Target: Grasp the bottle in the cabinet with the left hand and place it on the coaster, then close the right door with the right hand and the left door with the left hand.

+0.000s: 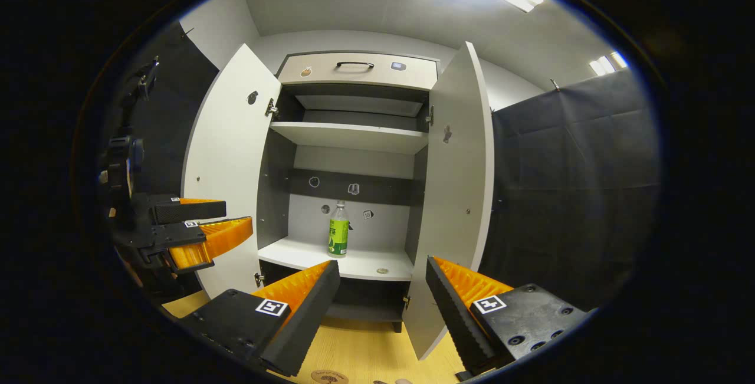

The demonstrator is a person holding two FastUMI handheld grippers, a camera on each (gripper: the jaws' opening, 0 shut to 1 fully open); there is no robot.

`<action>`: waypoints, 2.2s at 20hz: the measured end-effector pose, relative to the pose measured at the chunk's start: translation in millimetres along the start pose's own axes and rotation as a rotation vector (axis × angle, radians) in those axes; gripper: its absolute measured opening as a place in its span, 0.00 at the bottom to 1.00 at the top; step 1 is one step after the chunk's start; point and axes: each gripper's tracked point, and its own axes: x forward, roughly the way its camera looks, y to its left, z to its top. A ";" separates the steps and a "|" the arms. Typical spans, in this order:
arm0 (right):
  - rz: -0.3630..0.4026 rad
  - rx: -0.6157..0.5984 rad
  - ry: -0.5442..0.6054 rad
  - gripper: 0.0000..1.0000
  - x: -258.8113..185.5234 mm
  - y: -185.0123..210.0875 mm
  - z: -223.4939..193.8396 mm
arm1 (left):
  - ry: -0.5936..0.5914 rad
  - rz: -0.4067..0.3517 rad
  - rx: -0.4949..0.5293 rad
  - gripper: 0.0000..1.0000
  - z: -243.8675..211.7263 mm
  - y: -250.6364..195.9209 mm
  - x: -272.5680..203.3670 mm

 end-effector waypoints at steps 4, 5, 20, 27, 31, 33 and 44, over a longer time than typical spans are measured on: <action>-0.033 -0.019 -0.015 0.97 8.1 -14.6 0.8 | -0.031 -0.002 -0.022 0.92 7.1 2.1 34.7; -0.034 -0.022 -0.004 0.98 14.8 -18.2 -3.5 | -0.032 -0.001 -0.018 0.92 6.6 2.3 46.7; 0.186 -0.056 0.045 0.98 109.7 -15.1 -49.2 | 0.037 0.037 -0.137 0.92 -71.8 10.1 241.2; 0.227 -0.057 0.078 0.98 108.1 -14.6 -64.8 | 0.057 0.102 -0.129 0.94 -112.7 34.5 309.4; 0.255 -0.063 0.095 0.98 108.6 -7.7 -72.4 | 0.079 0.094 -0.126 0.94 -128.4 41.5 336.6; 0.270 -0.056 0.106 0.98 110.0 -3.8 -76.4 | 0.084 0.092 -0.099 0.94 -135.0 44.8 350.9; 0.253 -0.052 0.126 0.98 124.0 -14.3 -85.8 | 0.163 0.101 -0.123 0.94 -171.5 59.1 401.0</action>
